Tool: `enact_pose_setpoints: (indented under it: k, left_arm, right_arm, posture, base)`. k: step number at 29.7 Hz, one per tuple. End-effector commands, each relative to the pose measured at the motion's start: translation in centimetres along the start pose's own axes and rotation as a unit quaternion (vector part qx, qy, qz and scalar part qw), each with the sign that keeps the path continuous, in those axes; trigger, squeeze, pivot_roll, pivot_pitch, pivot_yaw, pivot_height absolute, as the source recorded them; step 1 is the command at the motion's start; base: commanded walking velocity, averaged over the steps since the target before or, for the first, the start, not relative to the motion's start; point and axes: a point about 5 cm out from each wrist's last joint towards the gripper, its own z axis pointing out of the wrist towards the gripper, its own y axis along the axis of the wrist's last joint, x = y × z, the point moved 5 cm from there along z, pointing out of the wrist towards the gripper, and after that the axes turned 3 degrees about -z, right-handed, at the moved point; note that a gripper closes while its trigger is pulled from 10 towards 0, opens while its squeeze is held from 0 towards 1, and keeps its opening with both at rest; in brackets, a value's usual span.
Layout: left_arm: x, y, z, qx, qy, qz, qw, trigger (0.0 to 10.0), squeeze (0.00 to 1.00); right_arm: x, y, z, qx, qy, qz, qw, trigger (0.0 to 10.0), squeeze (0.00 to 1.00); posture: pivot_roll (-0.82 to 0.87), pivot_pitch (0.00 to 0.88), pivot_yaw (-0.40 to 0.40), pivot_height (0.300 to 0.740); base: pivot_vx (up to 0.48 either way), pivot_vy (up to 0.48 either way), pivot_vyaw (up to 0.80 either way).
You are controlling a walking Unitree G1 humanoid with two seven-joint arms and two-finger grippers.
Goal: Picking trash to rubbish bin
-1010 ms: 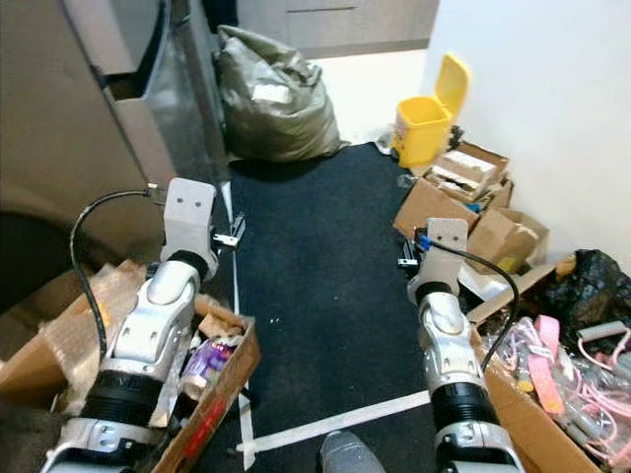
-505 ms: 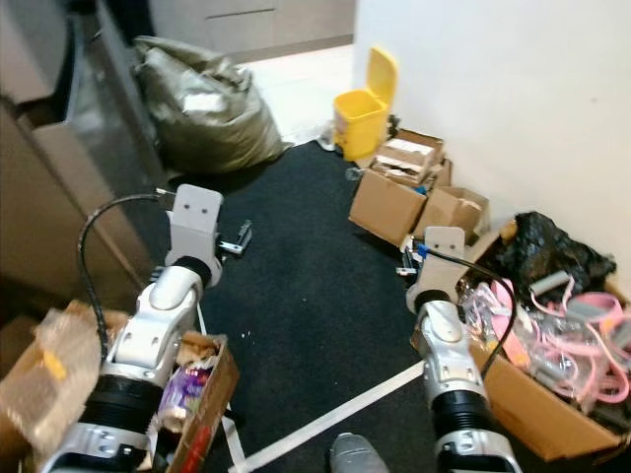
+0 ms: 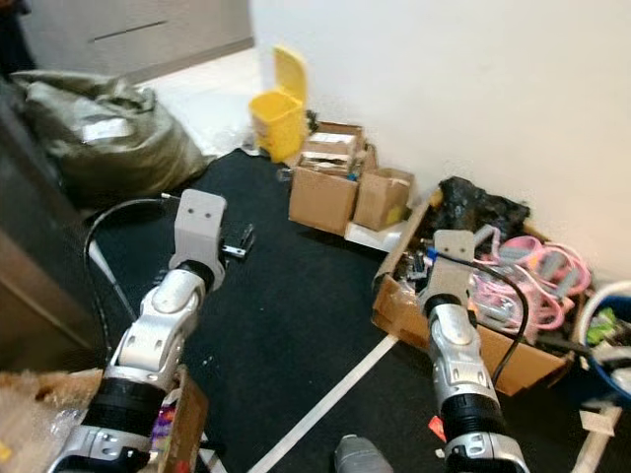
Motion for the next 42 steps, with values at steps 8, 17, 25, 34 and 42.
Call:
enact_pose_setpoints:
  k: [8, 17, 25, 34, 42]
  left_arm:
    - [0.0, -0.8, -0.2, 0.015, -0.001, 0.002, 1.000, 10.0, 0.00]
    - [-0.3, -0.8, 0.1, 0.020, -0.004, -0.004, 1.000, 10.0, 0.00]
    - [-0.4, -0.6, 0.3, 0.018, -0.008, -0.004, 1.000, 10.0, 0.00]
    - [-0.4, -0.6, 0.4, 0.017, -0.005, -0.003, 1.000, 10.0, 0.00]
    - [-0.4, -0.6, 0.5, 0.016, 0.001, -0.008, 1.000, 10.0, 0.00]
  right_arm:
    - [0.3, -0.7, -0.4, 0.016, -0.006, 0.005, 1.000, 10.0, 0.00]
    - [-0.1, -0.9, -0.6, 0.019, -0.021, 0.009, 1.000, 10.0, 0.00]
    - [-0.7, -0.9, -0.7, 0.018, -0.029, 0.004, 0.999, 10.0, 0.00]
    - [-0.9, -1.0, -0.8, 0.020, -0.034, 0.001, 0.999, 10.0, 0.00]
    - [-0.9, -0.7, -0.6, 0.019, -0.034, 0.000, 0.999, 10.0, 0.00]
  posture:
    - [-0.06, 0.000, 0.003, 0.740]
    - [-0.07, 0.000, 0.018, 0.740]
    - [-0.08, 0.000, 0.026, 0.740]
    - [-0.08, 0.000, 0.025, 0.740]
    - [-0.08, 0.000, 0.017, 0.740]
  base:
    - [0.000, 0.000, -0.80]
    - [0.000, 0.000, -0.80]
    - [0.000, 0.000, -0.80]
    - [0.000, 0.000, -0.80]
    - [0.000, 0.000, -0.80]
